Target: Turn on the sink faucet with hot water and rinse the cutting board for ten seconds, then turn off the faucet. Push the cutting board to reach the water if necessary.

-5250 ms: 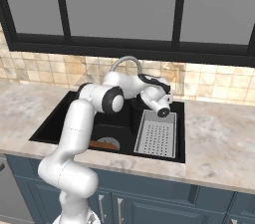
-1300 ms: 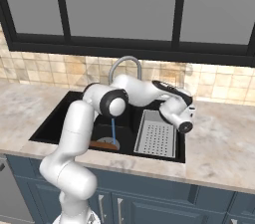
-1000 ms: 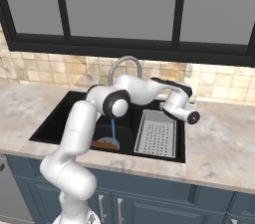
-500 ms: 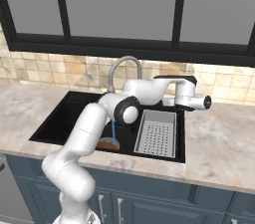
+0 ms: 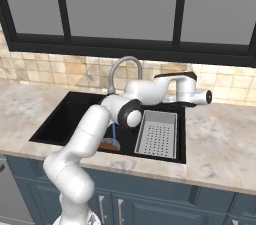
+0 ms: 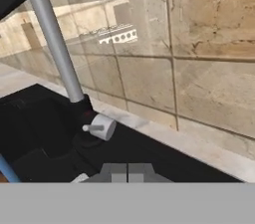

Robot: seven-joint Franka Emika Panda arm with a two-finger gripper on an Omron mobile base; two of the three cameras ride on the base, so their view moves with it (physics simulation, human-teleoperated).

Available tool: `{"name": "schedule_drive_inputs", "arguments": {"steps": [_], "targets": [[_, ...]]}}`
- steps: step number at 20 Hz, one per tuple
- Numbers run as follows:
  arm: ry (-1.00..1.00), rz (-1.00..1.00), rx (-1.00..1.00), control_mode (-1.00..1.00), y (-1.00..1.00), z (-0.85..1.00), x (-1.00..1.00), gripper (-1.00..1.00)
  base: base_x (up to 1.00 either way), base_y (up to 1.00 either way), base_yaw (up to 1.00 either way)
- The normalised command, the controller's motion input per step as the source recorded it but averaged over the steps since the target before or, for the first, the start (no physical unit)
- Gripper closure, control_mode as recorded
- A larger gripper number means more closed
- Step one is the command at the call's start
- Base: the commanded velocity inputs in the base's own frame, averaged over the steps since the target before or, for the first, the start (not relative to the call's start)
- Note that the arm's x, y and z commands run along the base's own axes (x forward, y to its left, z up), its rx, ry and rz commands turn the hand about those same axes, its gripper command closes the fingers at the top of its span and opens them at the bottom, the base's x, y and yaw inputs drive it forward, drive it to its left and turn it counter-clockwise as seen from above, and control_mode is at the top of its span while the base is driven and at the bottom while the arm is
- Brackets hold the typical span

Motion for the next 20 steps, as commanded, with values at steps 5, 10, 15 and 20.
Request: {"name": "schedule_drive_inputs", "arguments": {"steps": [5, 10, 15, 20], "targets": [[0.03, 0.00, -0.01, -1.00, 0.42, 0.02, 0.08, 1.00, 0.00, 0.00, 0.00], [0.05, 0.00, -0.03, -1.00, 0.35, 0.00, 0.08, 1.00, 0.00, 0.00, 0.00], [0.01, 0.00, -0.01, -1.00, 0.11, 0.00, 0.01, 1.00, 0.00, 0.00, 0.00], [0.00, 0.00, 0.00, -1.00, 0.00, 0.00, 0.00, 1.00, 0.00, 0.00, 0.00]]}}
